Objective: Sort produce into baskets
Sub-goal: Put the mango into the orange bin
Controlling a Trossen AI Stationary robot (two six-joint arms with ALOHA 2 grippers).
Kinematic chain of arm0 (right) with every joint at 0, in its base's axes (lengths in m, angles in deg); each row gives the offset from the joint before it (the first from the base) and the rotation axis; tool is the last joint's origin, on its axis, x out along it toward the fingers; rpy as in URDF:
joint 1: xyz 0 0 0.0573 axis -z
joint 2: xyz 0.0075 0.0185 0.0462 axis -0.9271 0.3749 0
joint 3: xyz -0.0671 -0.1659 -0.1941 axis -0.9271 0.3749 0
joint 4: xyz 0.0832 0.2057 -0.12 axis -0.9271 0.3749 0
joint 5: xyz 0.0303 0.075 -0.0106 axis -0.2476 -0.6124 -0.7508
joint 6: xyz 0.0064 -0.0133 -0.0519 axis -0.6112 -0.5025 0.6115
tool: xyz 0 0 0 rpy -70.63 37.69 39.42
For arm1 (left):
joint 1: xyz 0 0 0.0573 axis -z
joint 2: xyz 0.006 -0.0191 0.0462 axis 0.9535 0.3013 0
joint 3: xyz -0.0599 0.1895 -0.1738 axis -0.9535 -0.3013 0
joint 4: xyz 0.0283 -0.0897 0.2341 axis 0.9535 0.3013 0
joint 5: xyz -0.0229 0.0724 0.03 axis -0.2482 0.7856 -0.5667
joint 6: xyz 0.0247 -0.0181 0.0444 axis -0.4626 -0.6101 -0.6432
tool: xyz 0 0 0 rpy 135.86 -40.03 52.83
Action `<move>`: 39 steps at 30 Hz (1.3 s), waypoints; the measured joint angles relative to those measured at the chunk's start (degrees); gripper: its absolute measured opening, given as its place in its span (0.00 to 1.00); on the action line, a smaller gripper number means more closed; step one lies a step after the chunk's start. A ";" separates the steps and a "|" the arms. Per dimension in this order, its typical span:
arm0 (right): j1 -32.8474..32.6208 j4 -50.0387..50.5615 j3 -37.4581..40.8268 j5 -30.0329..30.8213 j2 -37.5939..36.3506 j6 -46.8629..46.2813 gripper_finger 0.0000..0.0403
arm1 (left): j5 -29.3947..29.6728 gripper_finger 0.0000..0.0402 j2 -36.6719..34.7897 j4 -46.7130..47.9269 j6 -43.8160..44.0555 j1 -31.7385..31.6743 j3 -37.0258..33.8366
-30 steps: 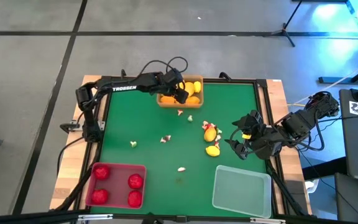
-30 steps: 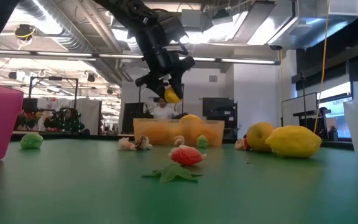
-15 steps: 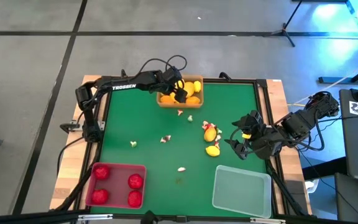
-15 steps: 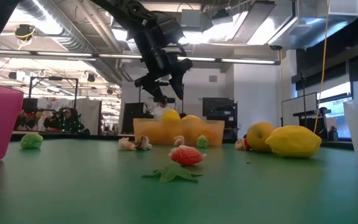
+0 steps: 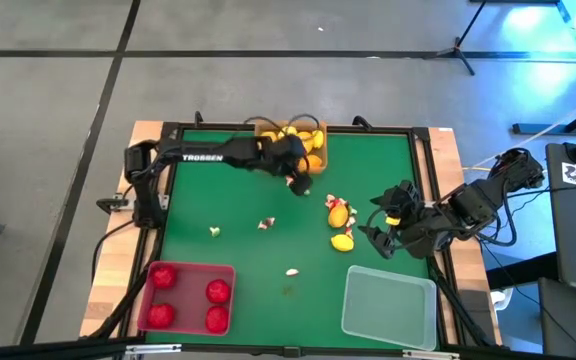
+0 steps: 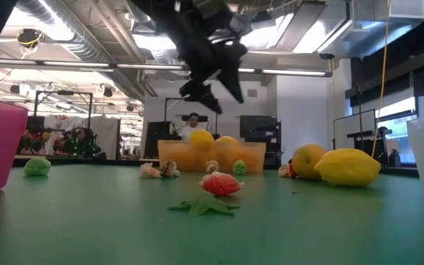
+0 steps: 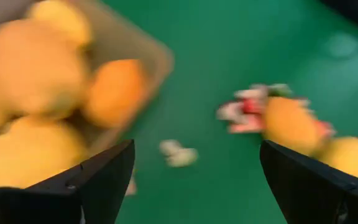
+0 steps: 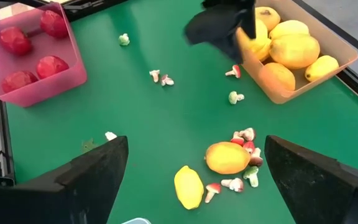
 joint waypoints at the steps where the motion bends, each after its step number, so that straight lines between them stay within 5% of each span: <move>1: 0.00 -0.21 0.00 0.02 0.11 0.00 0.93 | 0.00 0.85 0.00 -1.29 0.67 1.43 0.01; 11: -0.57 -3.61 0.00 1.13 -0.43 4.63 0.93 | 7.19 0.85 0.00 -10.76 8.84 12.67 0.02; 19: -7.84 -7.92 -2.99 14.11 -9.72 16.33 0.93 | 8.11 0.85 1.89 -9.03 15.86 13.53 0.04; 25: -12.77 -5.25 -0.87 24.59 -18.18 9.60 0.93 | 7.34 0.84 5.62 -11.18 19.15 12.66 0.00; 39: -13.14 -5.69 9.50 23.51 -20.32 2.32 0.93 | 7.26 0.80 16.27 -20.35 15.98 14.32 6.94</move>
